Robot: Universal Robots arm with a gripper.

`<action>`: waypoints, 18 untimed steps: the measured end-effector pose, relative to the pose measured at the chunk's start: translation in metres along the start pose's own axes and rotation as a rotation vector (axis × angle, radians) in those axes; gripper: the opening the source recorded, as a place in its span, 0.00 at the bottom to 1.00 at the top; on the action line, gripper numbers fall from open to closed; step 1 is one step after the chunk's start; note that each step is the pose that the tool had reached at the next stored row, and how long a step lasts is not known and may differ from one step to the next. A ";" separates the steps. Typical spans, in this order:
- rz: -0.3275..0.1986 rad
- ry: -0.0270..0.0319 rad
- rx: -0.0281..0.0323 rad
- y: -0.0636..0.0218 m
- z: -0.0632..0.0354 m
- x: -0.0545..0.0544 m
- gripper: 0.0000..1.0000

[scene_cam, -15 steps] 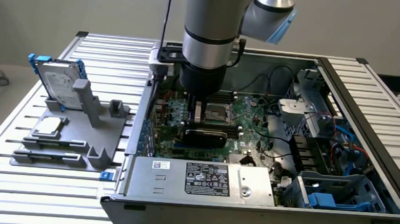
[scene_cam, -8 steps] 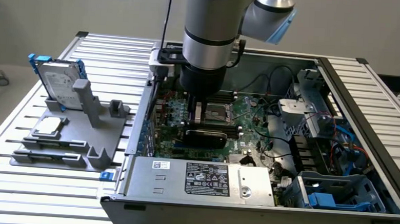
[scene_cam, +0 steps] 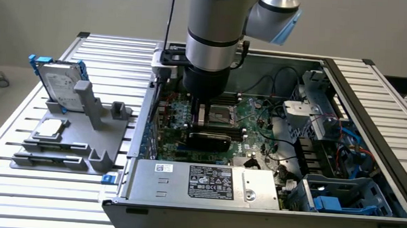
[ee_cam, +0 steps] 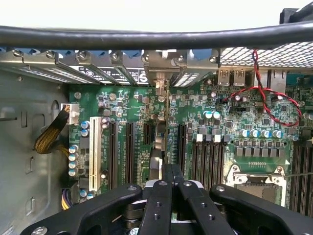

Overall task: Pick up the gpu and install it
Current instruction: 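Press down on the gpu until it lock into place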

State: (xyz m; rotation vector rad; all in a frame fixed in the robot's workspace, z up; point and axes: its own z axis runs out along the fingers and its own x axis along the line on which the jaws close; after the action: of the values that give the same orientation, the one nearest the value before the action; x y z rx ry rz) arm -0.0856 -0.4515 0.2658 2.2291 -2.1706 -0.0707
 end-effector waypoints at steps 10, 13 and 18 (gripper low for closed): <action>0.000 -0.0003 -0.0049 0.0116 -0.0150 -0.001 0.11; 0.000 0.0008 -0.0199 0.0194 -0.0145 -0.001 0.11; 0.001 0.0087 -0.0696 0.0290 -0.0140 -0.002 0.11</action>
State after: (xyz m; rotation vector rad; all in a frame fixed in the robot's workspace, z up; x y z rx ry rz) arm -0.1139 -0.4504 0.2814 2.1870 -2.1306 -0.1342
